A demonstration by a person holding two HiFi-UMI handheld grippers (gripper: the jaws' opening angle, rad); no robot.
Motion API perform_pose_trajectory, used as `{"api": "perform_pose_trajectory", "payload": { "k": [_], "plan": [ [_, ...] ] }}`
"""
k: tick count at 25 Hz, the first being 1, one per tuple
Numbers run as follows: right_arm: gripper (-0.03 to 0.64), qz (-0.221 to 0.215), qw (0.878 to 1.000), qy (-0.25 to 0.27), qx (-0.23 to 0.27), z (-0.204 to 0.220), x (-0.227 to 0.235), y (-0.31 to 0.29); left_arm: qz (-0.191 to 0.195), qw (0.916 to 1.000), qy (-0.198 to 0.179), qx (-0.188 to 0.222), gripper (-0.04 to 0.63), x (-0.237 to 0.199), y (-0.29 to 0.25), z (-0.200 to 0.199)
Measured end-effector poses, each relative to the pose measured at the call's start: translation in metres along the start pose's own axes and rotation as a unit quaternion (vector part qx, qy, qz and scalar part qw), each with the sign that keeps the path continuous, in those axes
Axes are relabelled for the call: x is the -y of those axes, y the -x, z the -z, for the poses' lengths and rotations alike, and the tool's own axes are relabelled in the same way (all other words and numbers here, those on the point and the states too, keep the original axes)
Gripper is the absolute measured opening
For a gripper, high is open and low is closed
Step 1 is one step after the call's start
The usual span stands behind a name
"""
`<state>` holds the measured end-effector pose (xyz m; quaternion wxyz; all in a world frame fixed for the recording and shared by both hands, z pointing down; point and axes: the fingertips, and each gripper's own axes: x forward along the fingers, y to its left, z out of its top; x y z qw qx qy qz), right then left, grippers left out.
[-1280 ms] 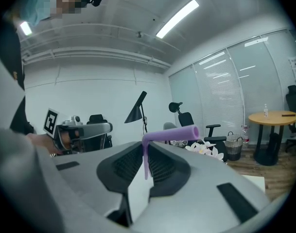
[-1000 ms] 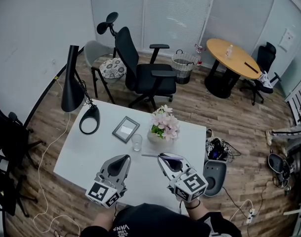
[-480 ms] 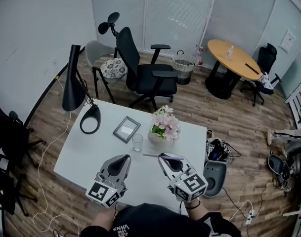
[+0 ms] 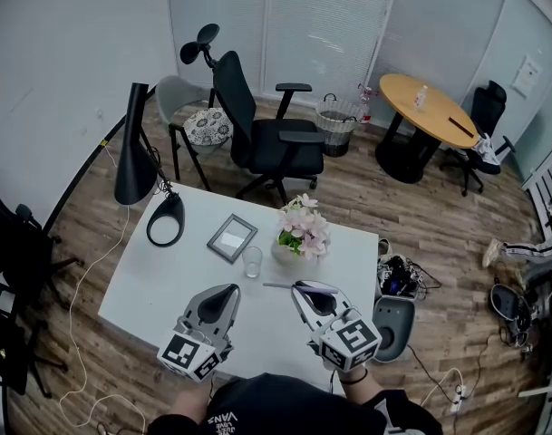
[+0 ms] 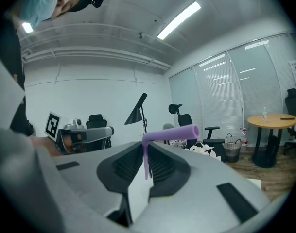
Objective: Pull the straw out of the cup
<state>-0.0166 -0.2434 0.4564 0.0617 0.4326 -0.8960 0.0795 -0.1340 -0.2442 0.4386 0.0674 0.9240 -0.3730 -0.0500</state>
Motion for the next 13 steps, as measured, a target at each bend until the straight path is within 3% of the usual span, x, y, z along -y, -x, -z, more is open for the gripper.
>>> {"api": "perform_pose_trajectory", "payload": {
  "k": [13],
  "plan": [
    [0.043,0.001,1.000,0.007,0.005,-0.0037,0.0004,0.0001,0.003,1.0000,-0.002,-0.002,0.011,0.0026,-0.0007,0.0000]
  ]
}}
